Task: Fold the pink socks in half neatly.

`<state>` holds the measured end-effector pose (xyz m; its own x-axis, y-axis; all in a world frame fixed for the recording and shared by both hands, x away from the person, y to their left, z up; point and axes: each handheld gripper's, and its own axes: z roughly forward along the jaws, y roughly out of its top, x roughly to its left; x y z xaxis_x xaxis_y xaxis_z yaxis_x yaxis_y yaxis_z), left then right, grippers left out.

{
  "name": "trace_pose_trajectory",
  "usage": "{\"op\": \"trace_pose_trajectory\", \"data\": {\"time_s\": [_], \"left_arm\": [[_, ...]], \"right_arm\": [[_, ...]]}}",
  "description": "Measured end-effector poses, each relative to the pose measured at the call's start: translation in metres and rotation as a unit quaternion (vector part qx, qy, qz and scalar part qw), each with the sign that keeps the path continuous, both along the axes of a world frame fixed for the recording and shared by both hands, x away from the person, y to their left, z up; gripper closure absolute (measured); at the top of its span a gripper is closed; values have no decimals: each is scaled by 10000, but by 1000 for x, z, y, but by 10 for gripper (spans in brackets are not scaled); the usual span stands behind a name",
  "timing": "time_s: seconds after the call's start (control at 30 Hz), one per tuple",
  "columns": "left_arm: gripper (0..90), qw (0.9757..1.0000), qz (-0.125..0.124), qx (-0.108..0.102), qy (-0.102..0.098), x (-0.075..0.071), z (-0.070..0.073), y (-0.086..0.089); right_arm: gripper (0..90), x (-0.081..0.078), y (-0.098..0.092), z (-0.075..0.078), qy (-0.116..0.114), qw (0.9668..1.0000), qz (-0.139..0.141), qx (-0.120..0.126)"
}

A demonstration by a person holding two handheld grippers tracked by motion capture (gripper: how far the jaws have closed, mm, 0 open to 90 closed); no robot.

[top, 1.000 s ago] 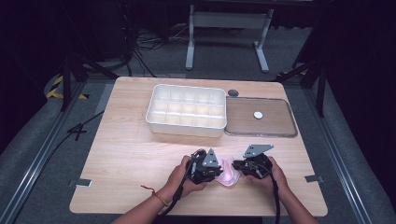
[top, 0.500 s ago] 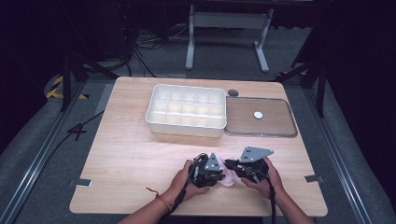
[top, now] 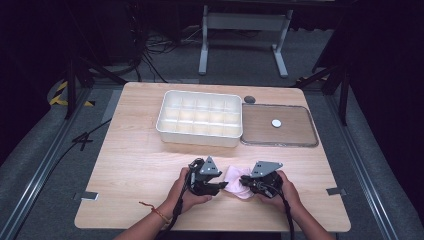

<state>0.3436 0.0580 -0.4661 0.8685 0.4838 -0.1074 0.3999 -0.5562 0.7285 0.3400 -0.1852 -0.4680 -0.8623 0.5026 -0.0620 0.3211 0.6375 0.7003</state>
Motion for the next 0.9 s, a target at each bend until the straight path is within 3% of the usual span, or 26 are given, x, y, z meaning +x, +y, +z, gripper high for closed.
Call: {"op": "trace_pose_trajectory", "data": {"time_s": [0.1,0.33,0.4,0.53,0.57,0.63,0.7,0.8,0.9], "left_arm": [[525,9999,23,72,79,2,-11,-4],[476,9998,140,82,73,2,-14,-7],[476,9999,108,114,36,2,-14,-7],[476,9999,89,87,29,2,-14,-6],[476,9999,81,106,31,3,-14,-6],[476,9999,86,111,52,3,-14,-6],[475,9999,70,67,64,4,-14,-5],[461,9998,106,75,129,4,-13,-3],[419,9989,105,-244,376,3,-12,-2]], "right_arm": [[836,-1,2,0,-1,10000,8,-69],[831,-2,0,-1,-25,10000,-9,-31],[778,-4,0,2,-137,9998,-11,-114],[787,-6,-2,12,-293,9994,-40,150],[838,-8,-1,17,-404,9989,30,246],[860,-9,1,18,-408,9989,80,223],[884,-10,6,14,-388,9990,205,35],[890,-7,11,1,-173,9995,210,-152],[893,-6,9,-2,-88,9999,130,-27]]}}
